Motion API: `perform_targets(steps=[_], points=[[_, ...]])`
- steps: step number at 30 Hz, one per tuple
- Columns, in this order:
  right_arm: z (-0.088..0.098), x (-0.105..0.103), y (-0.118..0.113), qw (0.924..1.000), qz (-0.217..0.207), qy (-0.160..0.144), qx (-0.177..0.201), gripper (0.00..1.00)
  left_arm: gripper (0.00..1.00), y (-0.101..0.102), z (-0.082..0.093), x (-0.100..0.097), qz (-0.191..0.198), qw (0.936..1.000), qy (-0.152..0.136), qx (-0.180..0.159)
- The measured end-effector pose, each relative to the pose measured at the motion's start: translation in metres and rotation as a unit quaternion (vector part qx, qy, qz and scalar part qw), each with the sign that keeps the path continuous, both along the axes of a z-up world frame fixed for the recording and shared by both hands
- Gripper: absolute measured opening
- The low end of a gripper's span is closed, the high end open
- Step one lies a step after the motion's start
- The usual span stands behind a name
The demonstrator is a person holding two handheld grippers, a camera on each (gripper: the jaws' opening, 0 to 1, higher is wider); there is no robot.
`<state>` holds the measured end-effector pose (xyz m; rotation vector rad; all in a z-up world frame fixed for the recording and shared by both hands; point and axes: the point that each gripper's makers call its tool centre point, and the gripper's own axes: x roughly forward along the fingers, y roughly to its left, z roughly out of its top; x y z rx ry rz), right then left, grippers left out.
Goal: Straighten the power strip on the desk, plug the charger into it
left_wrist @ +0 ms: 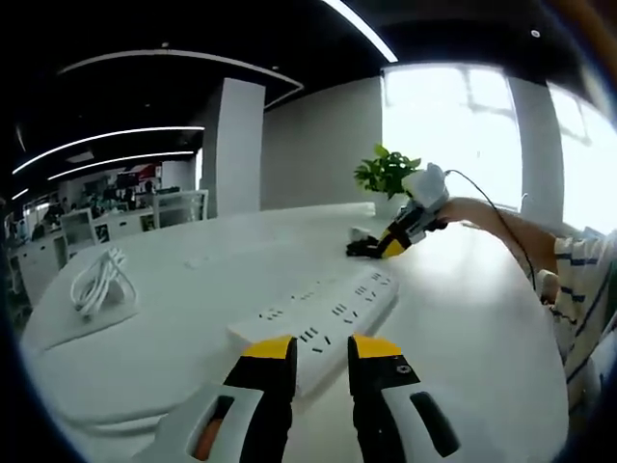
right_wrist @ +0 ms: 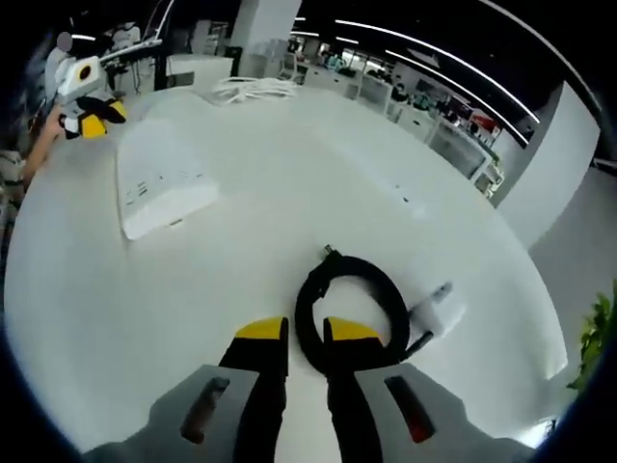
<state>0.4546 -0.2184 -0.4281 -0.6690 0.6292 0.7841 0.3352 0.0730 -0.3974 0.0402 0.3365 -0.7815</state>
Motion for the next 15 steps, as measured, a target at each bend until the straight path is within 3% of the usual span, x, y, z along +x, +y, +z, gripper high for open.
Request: perform_targets(steps=[3, 15], points=[[-0.0014, 0.0026, -0.0001, 1.0, 0.002, 0.0, -0.008, 0.11, 0.21, -0.0005, -0.0001, -0.0009, -0.002, 1.0, 0.003, -0.002], [-0.0003, 0.0026, 0.0016, 0.9996, -0.019, 0.004, 0.023, 0.09, 0.21, -0.0013, 0.0007, -0.0018, -0.005, 1.0, 0.006, -0.005]])
